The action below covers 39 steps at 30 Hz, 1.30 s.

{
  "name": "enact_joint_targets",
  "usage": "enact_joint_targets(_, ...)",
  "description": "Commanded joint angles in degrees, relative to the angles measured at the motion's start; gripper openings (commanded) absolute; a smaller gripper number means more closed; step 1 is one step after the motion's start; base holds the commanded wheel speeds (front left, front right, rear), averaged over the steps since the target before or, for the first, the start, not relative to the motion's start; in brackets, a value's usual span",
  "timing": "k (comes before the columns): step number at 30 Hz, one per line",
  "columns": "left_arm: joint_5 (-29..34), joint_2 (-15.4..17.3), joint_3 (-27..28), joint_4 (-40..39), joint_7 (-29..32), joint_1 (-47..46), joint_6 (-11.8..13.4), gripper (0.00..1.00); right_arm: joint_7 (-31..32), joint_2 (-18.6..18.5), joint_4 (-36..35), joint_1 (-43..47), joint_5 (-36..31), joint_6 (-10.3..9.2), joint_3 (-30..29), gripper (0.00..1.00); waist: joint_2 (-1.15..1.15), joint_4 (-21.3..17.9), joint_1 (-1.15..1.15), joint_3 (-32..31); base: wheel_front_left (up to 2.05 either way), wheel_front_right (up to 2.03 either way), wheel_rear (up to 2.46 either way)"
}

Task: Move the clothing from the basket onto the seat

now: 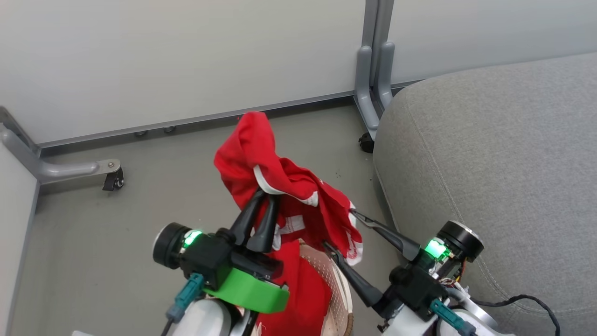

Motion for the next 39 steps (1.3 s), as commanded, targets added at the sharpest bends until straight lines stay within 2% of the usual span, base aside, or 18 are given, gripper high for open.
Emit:
enact_joint_targets(1, 0.1, 0.1, -0.8, 0.1, 0.0, -0.8, -0.3, 0.00, 0.0, 0.6, 1.6, -0.7, -0.7, -0.10, -0.6, 1.00, 0.00, 0.3, 0.00, -0.1, 0.00, 0.00, 0.00)
enact_joint_targets(7, 0.8, 0.1, -5.2, 1.8, 0.0, -0.9, -0.9, 0.00, 0.0, 2.9, 8.8, -3.2, -2.9, -0.10, -1.1, 1.00, 0.00, 1.0, 0.00, -0.2, 0.00, 0.00, 0.00)
enact_joint_targets(15, 0.8, 0.1, -9.4, 3.8, 0.0, -1.9, -1.5, 0.00, 0.0, 4.8, 13.8, -5.9, -4.4, -0.10, 0.6, 1.00, 0.00, 1.6, 0.00, -0.3, 0.00, 0.00, 0.00)
enact_joint_targets(23, 0.0, 0.1, -10.3, 4.9, -0.1, -2.2, -1.8, 0.00, 0.0, 5.2, 15.9, -6.9, -4.7, -0.10, 3.3, 1.00, 0.00, 1.8, 0.00, -0.7, 0.00, 0.00, 0.00)
enact_joint_targets(32, -0.4, 0.1, -9.5, 5.3, -0.1, -2.0, -1.9, 0.00, 0.0, 3.8, 16.6, -7.4, -3.5, -0.10, 7.5, 1.00, 0.00, 2.0, 0.00, -1.1, 0.00, 0.00, 0.00)
enact_joint_targets(39, -1.1, 0.1, -10.8, 5.4, -0.1, -1.9, -2.4, 0.00, 0.0, 4.4, 17.3, -8.1, -5.0, -0.10, 6.6, 1.00, 0.00, 2.0, 0.00, -1.0, 0.00, 0.00, 0.00)
